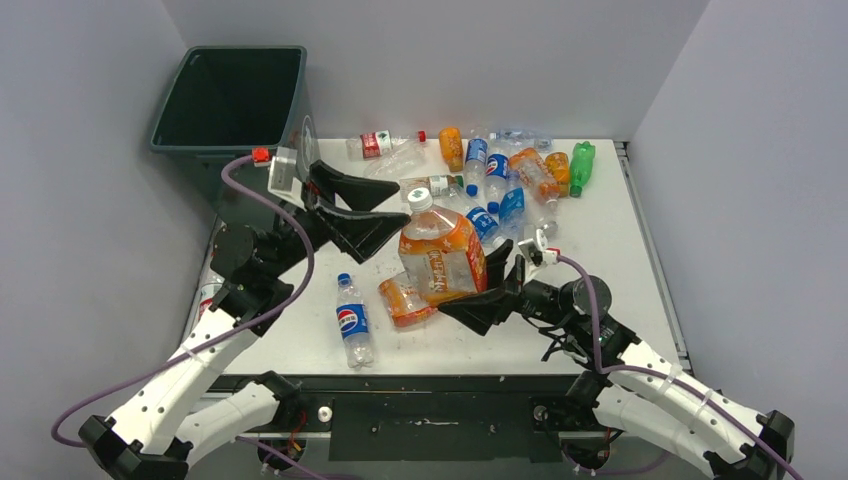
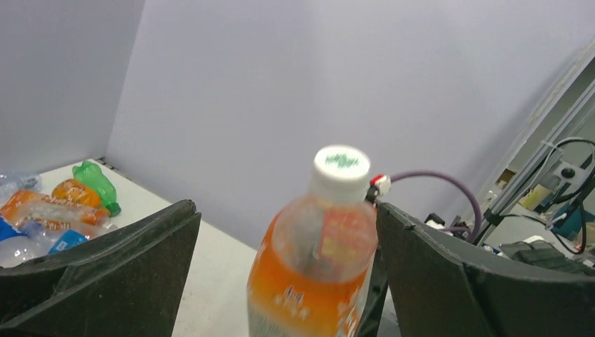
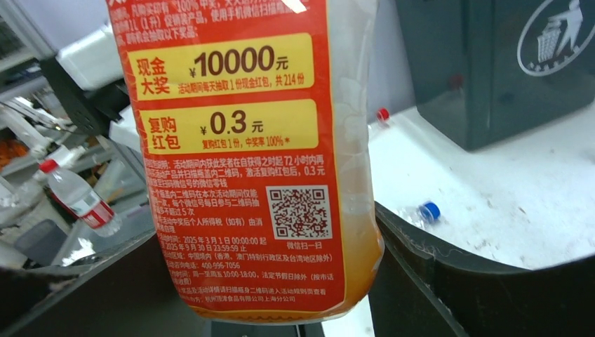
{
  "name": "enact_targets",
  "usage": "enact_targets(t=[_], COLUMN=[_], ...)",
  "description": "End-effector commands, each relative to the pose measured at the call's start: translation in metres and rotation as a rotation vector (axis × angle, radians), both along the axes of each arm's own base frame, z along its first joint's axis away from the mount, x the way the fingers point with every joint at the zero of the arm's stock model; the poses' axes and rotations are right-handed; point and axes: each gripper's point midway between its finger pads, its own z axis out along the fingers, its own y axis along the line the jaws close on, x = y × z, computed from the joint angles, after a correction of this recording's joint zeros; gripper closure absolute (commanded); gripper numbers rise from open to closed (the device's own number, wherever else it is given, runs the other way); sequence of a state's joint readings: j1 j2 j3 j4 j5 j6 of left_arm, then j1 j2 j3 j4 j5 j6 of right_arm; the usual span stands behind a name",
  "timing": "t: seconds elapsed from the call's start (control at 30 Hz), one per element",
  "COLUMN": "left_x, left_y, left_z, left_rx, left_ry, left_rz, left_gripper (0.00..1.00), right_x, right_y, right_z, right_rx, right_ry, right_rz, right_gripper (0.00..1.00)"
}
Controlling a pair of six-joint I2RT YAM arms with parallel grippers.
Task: Put the plastic bottles in the bin
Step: Pick up the plastic bottle from the corner of the board, then place the plastic bottle in the trash bin.
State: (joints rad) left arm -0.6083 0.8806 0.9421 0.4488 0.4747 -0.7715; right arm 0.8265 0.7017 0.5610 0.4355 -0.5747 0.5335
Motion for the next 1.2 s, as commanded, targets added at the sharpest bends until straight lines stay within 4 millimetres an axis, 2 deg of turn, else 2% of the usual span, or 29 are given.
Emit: enact_targets(t=[0.0,0.17,0.37,0.4,0.6,0.67,0.77,0.9,0.93,0.97,1.0,1.07,1.17], left_x=[-0.001,-0.005,-0.002,-0.003,-0.01,-0.011,-0.012,-0.012,-0.013,-0.013,-0.013,-0.009,0.004], left_y=[0.0,-0.003,-0.011,-0.012,-0.022,-0.025,-0.028,-0.028,-0.028,-0.027,-0.026,-0.02,0.001], left_z=[0.037,0.048,0.038,0.037,0.027,0.024,0.021,0.02,0.02,0.021,0.021,0.025,0.041], left_rx=[-0.053,-0.056,0.007,0.011,0.049,0.066,0.087,0.095,0.097,0.097,0.097,0.099,0.119], left_ry=[0.0,-0.025,0.0,-0.002,-0.003,-0.011,-0.026,-0.043,-0.047,-0.055,-0.057,-0.07,-0.128], left_rz=[-0.041,-0.07,-0.094,-0.107,-0.17,-0.171,-0.165,-0.156,-0.155,-0.152,-0.141,-0.09,0.074], left_gripper=[0.04,0.04,0.01,0.03,0.22,0.31,0.49,0.78,0.91,1.0,1.0,1.0,1.0], right_x=[0.005,0.005,0.006,0.005,0.007,0.007,0.008,0.008,0.008,0.008,0.009,0.009,0.007], right_y=[-0.002,-0.004,-0.003,-0.002,-0.001,0.0,0.001,0.003,0.003,0.003,0.003,0.003,-0.002], right_z=[-0.006,-0.009,-0.008,-0.008,-0.008,-0.008,-0.009,-0.01,-0.01,-0.01,-0.009,-0.005,0.011], right_rx=[-0.061,-0.069,-0.065,-0.065,-0.064,-0.064,-0.065,-0.067,-0.067,-0.067,-0.069,-0.071,-0.087], right_ry=[-0.059,-0.062,-0.063,-0.063,-0.057,-0.055,-0.049,-0.044,-0.042,-0.037,-0.03,-0.015,-0.022], right_rz=[-0.042,-0.052,-0.052,-0.05,-0.053,-0.051,-0.051,-0.048,-0.047,-0.047,-0.051,-0.051,-0.066], right_gripper=[0.67,0.67,0.68,0.68,0.68,0.68,0.68,0.68,0.67,0.64,0.51,0.08,0.1])
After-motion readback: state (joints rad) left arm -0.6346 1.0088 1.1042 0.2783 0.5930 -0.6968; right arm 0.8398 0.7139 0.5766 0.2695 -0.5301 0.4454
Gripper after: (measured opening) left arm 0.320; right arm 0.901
